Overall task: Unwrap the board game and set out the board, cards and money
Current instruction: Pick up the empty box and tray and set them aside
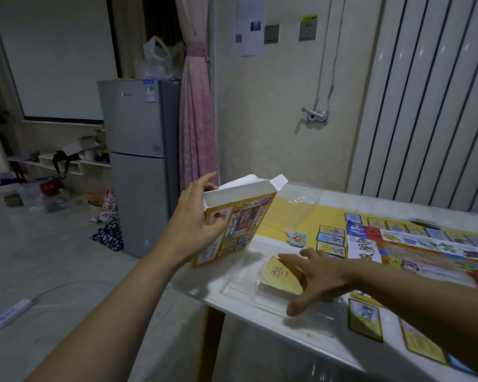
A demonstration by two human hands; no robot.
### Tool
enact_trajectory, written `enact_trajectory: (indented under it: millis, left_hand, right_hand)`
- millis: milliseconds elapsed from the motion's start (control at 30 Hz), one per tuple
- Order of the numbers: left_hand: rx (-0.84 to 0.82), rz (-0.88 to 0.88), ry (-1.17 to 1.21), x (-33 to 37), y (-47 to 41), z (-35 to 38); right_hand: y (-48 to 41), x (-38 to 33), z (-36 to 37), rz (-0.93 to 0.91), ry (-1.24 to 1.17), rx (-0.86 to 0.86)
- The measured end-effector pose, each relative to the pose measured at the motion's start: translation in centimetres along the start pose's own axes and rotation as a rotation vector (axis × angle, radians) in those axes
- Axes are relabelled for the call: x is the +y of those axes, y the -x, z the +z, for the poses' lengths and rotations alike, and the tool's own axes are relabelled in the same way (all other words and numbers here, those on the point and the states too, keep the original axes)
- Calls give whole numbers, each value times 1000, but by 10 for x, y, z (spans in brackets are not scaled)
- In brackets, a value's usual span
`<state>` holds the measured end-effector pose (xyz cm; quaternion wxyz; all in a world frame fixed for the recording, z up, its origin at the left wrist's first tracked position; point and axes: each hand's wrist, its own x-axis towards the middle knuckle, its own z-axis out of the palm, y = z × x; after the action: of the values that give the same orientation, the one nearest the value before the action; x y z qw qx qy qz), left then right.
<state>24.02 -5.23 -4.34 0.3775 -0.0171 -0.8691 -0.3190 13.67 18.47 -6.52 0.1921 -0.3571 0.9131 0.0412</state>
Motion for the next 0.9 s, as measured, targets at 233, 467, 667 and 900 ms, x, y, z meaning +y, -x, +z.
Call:
enact_trajectory:
  millis: [233,467,667,900]
  left_hand:
    - [75,101,-65,4,0,5]
    - [41,288,-232,2,10,27]
    - [-100,285,-265,7,38,52]
    - [-128,380,-280,17,71,56]
  right_hand:
    - [28,11,-23,7,-15,38]
    - [89,31,-60,62,-35,26]
    - [125,33,-60,41,-54,2]
    - [125,29,-33,-42,-165,-78]
